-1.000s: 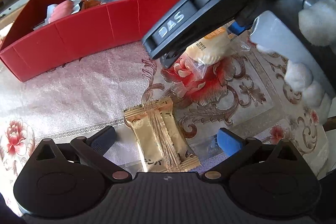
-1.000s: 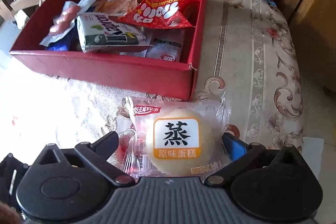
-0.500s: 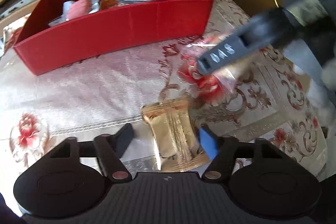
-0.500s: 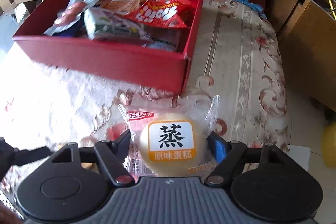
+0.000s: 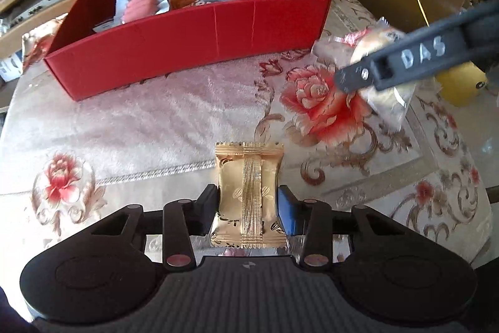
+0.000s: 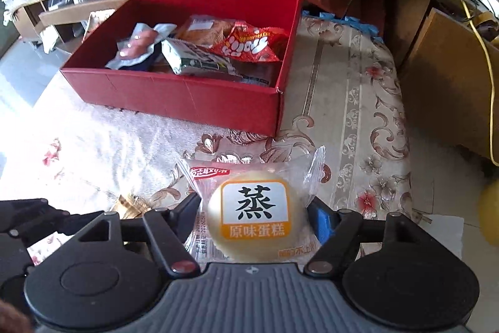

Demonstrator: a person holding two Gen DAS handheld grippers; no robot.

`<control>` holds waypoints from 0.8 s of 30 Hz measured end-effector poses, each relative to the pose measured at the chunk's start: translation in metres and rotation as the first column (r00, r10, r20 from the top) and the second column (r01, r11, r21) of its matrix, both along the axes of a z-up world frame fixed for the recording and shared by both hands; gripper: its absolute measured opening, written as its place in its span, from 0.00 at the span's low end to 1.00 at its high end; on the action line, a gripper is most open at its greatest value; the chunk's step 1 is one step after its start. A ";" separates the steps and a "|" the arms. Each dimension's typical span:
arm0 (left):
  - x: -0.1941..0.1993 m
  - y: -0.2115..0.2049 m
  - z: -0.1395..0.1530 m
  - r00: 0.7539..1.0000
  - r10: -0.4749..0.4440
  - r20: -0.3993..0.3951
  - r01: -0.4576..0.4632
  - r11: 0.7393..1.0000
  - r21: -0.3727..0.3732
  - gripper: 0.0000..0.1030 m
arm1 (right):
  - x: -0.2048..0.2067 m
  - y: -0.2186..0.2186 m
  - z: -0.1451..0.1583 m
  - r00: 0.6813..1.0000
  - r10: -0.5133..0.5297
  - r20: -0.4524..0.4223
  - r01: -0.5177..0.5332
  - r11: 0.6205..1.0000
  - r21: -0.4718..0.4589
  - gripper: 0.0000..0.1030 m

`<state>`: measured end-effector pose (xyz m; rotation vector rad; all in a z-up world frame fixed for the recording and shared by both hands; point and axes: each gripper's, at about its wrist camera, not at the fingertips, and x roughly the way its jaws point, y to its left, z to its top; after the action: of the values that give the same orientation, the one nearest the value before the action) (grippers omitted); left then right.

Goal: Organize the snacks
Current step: 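Grasp the gold-wrapped pastry with the left gripper while the right gripper holds the cake bag, then carry the gold pastry in the left gripper while the right gripper carries the cake bag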

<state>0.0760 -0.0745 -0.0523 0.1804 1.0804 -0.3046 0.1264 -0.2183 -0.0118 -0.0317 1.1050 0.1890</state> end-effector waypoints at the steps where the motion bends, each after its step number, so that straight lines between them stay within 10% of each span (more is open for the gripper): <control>1: -0.002 0.001 0.001 1.000 0.001 -0.001 -0.001 1.000 0.001 0.48 | -0.001 -0.001 0.002 1.000 -0.003 0.006 0.003 1.000 0.004 0.69; 24: 0.017 0.029 0.041 0.989 0.109 0.097 -0.095 0.987 -0.132 0.48 | -0.011 0.016 0.031 0.996 -0.028 0.087 0.022 0.997 0.070 0.69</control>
<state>0.0935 -0.0457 -0.0113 0.0265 0.9600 -0.2680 0.1157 -0.2020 0.0189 0.0355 1.0101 0.2017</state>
